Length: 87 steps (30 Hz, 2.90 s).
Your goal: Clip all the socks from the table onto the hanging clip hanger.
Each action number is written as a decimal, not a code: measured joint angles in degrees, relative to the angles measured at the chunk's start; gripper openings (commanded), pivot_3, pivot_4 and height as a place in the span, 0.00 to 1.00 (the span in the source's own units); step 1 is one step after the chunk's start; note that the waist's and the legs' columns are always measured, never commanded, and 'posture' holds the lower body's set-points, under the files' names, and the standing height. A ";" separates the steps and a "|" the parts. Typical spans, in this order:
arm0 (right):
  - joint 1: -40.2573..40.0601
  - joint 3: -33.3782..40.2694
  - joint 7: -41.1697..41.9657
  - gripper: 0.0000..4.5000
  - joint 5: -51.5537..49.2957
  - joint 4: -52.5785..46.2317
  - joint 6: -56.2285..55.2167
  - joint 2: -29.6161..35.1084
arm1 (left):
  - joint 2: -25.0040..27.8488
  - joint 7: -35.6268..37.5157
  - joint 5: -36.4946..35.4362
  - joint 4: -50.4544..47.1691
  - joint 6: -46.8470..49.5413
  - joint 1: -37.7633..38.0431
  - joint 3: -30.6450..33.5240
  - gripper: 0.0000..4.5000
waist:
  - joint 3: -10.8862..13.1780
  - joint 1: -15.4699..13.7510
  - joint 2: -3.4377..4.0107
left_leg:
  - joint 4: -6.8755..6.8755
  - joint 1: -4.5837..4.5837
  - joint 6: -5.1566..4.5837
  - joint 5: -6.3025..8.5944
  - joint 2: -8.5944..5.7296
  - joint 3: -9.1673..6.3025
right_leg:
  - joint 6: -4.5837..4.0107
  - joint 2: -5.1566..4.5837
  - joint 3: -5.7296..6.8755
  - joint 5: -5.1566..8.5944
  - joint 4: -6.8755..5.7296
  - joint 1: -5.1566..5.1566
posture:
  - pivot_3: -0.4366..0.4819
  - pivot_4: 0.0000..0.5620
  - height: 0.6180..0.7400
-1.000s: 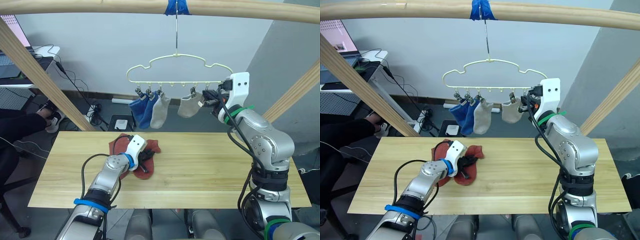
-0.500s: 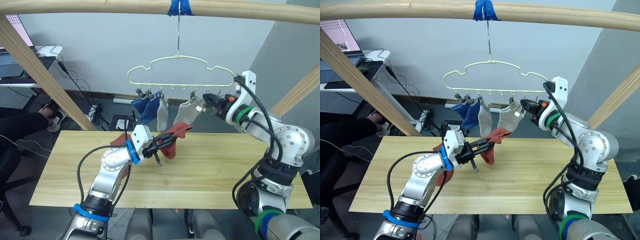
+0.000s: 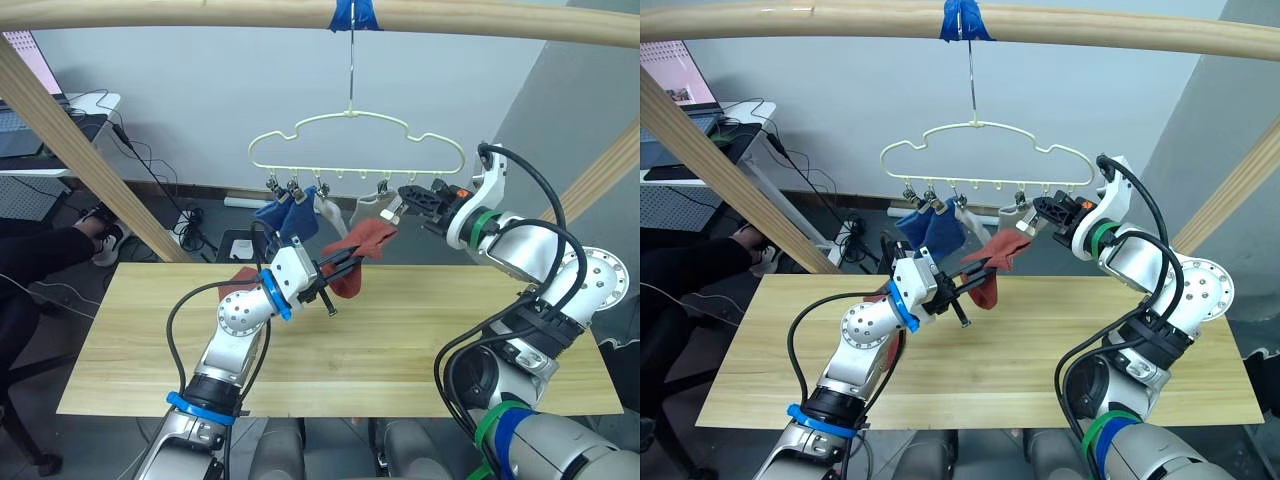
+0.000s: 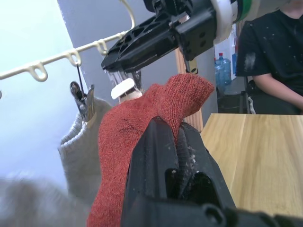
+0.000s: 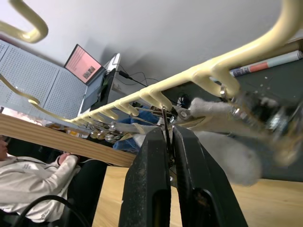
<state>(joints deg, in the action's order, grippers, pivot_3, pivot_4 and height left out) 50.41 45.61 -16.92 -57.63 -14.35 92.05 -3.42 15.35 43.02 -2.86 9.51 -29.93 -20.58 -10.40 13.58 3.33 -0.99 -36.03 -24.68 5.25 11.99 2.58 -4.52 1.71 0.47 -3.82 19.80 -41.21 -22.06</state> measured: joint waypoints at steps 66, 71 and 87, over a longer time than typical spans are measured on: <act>-33.47 -51.65 9.05 0.71 38.42 -18.73 -56.98 22.39 | 15.79 -1.46 -35.10 -30.50 59.69 13.17 17.58 1.00 | 0.09 -0.35 -0.05 | 0.09 -0.04 -0.04 -0.05 0.11 0.04 | 0.03 0.08 -0.04 0.01 0.22 -0.04 | 0.49 0.39 1.00; -32.32 -51.75 8.95 0.71 43.29 -15.54 -57.95 18.34 | 15.77 -1.92 -35.13 -32.50 59.68 14.05 17.53 1.00 | 0.09 -0.51 -0.04 | 0.10 -0.03 -0.04 -0.05 0.11 0.05 | 0.03 0.04 -0.05 0.01 0.21 -0.04 | 0.50 0.39 1.00; -27.90 -50.76 9.17 0.71 52.45 -8.72 -60.36 10.63 | 15.01 -1.02 -40.71 -35.86 58.89 13.36 19.75 1.00 | 0.09 -0.69 -0.04 | 0.09 -0.03 -0.04 -0.05 0.09 0.05 | 0.02 0.02 -0.04 0.00 0.19 -0.04 | 0.51 0.39 1.00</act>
<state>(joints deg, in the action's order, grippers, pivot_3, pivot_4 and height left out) 22.51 -5.15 -7.75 -5.18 -23.07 31.69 7.21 30.36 41.99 -43.56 -26.35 28.96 -7.22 9.35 13.67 2.64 -1.03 -35.94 -24.71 5.21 11.93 2.68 -4.46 1.73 0.49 -3.85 19.80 -41.01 -22.10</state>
